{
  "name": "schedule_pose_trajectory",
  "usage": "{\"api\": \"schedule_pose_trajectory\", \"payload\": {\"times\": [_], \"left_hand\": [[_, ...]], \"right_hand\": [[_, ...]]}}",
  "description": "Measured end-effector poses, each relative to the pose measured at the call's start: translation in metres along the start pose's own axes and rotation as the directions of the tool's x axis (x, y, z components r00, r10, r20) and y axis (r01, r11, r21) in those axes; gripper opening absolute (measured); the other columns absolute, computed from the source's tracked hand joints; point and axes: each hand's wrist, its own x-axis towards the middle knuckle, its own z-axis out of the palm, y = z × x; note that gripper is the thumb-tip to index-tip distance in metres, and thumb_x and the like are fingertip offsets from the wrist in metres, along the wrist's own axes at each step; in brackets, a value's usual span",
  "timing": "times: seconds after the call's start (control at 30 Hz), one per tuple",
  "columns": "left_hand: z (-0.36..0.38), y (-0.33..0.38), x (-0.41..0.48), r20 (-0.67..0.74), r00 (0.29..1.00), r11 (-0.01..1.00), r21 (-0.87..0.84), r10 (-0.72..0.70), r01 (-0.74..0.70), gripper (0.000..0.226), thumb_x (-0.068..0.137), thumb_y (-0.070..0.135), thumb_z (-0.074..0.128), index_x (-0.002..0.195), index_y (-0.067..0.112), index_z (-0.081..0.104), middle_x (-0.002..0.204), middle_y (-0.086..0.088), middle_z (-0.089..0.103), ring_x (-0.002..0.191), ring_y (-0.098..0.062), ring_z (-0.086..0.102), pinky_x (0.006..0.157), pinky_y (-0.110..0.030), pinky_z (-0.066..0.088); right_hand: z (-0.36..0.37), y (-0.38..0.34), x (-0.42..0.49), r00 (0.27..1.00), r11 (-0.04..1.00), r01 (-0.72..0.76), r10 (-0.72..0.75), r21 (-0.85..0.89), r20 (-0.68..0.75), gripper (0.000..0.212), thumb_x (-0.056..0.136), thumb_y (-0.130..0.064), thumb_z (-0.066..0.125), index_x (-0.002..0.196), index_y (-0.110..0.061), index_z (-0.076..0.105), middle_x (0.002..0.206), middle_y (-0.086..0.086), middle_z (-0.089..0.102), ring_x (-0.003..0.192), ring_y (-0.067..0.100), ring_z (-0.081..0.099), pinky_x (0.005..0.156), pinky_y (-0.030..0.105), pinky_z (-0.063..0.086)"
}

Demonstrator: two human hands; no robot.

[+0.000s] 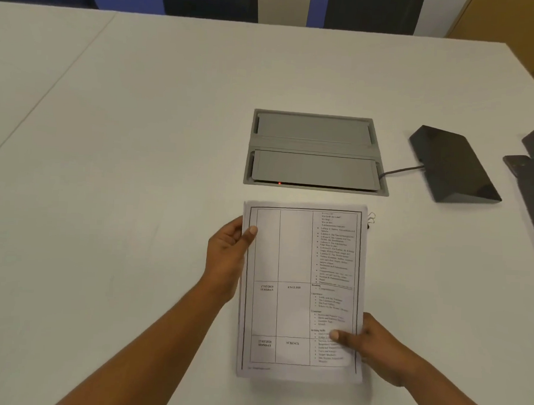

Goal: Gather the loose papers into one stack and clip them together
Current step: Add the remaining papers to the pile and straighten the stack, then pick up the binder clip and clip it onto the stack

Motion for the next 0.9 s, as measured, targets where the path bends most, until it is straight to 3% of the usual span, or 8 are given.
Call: {"api": "schedule_pose_trajectory", "payload": {"times": [0.13, 0.23, 0.3, 0.4, 0.5, 0.63, 0.83, 0.9], "left_hand": [[0.017, -0.005, 0.005, -0.104, 0.995, 0.999, 0.036, 0.008, -0.005, 0.020, 0.091, 0.005, 0.063, 0.107, 0.015, 0.071, 0.098, 0.004, 0.078, 0.096, -0.012, 0.074, 0.090, -0.028, 0.058], [0.021, -0.013, 0.013, -0.181, 0.984, 0.996, 0.084, 0.005, 0.010, 0.023, 0.090, 0.004, 0.066, 0.112, 0.008, 0.069, 0.106, -0.007, 0.074, 0.107, -0.024, 0.069, 0.100, -0.037, 0.052], [0.019, -0.019, 0.017, -0.197, 0.980, 0.994, 0.105, -0.001, 0.022, 0.023, 0.090, 0.005, 0.066, 0.112, 0.007, 0.069, 0.108, -0.011, 0.073, 0.108, -0.028, 0.068, 0.099, -0.039, 0.052], [0.016, -0.026, 0.024, -0.180, 0.984, 0.986, 0.165, -0.006, 0.037, 0.019, 0.089, 0.005, 0.067, 0.106, 0.013, 0.071, 0.099, -0.004, 0.074, 0.093, -0.015, 0.071, 0.086, -0.029, 0.056], [0.011, -0.031, 0.037, -0.138, 0.990, 0.961, 0.272, -0.005, 0.043, 0.020, 0.086, 0.004, 0.070, 0.105, 0.011, 0.071, 0.089, 0.001, 0.073, 0.073, 0.002, 0.070, 0.068, -0.014, 0.055], [0.005, -0.035, 0.053, -0.151, 0.988, 0.894, 0.447, 0.042, 0.030, 0.027, 0.085, 0.010, 0.074, 0.111, 0.005, 0.071, 0.094, -0.003, 0.073, 0.081, -0.008, 0.069, 0.085, -0.024, 0.057], [-0.004, -0.030, 0.068, -0.114, 0.992, 0.859, 0.511, 0.048, 0.017, 0.017, 0.086, 0.007, 0.073, 0.102, 0.005, 0.074, 0.092, -0.007, 0.075, 0.084, -0.014, 0.069, 0.092, -0.029, 0.055], [-0.005, -0.030, 0.070, -0.096, 0.994, 0.845, 0.535, 0.054, 0.006, 0.013, 0.086, 0.007, 0.072, 0.099, 0.007, 0.075, 0.092, -0.006, 0.076, 0.083, -0.013, 0.070, 0.088, -0.025, 0.055]], "right_hand": [[-0.011, 0.005, 0.007, 0.999, 0.999, -0.040, 0.040, 0.010, 0.023, 0.066, 0.078, -0.027, 0.081, 0.137, -0.012, 0.053, 0.130, 0.004, 0.068, 0.120, 0.023, 0.065, 0.103, 0.046, 0.050], [-0.016, 0.002, 0.010, 1.000, 0.979, -0.023, 0.020, -0.204, -0.017, 0.042, 0.088, -0.025, 0.072, 0.129, -0.019, 0.064, 0.121, -0.006, 0.073, 0.107, 0.009, 0.071, 0.091, 0.028, 0.057], [-0.021, 0.007, 0.012, 0.995, 0.972, -0.050, 0.029, -0.231, -0.094, 0.028, 0.091, -0.017, 0.068, 0.119, -0.019, 0.069, 0.109, -0.005, 0.078, 0.098, 0.012, 0.074, 0.085, 0.034, 0.060], [-0.023, 0.011, 0.013, 0.983, 0.970, -0.087, 0.048, -0.226, -0.175, 0.023, 0.092, -0.006, 0.065, 0.112, -0.016, 0.071, 0.101, -0.002, 0.080, 0.093, 0.018, 0.076, 0.086, 0.045, 0.060], [-0.016, 0.012, 0.016, 0.977, 0.953, -0.101, 0.041, -0.287, -0.210, 0.024, 0.089, -0.009, 0.069, 0.111, -0.018, 0.073, 0.101, -0.005, 0.080, 0.092, 0.013, 0.076, 0.088, 0.040, 0.060], [-0.010, 0.010, 0.020, 0.973, 0.917, -0.152, 0.072, -0.369, -0.220, 0.023, 0.089, -0.012, 0.069, 0.109, -0.023, 0.073, 0.102, -0.008, 0.079, 0.090, 0.007, 0.075, 0.079, 0.025, 0.060], [-0.010, -0.008, 0.024, 0.936, 0.862, -0.333, 0.254, -0.383, -0.242, 0.011, 0.088, -0.018, 0.071, 0.097, -0.012, 0.073, 0.094, 0.005, 0.078, 0.077, 0.015, 0.074, 0.073, 0.033, 0.063], [-0.017, -0.024, 0.026, 0.906, 0.786, -0.417, 0.322, -0.456, -0.274, 0.027, 0.082, -0.030, 0.077, 0.084, -0.004, 0.072, 0.082, 0.010, 0.077, 0.064, 0.016, 0.070, 0.066, 0.030, 0.061]]}}
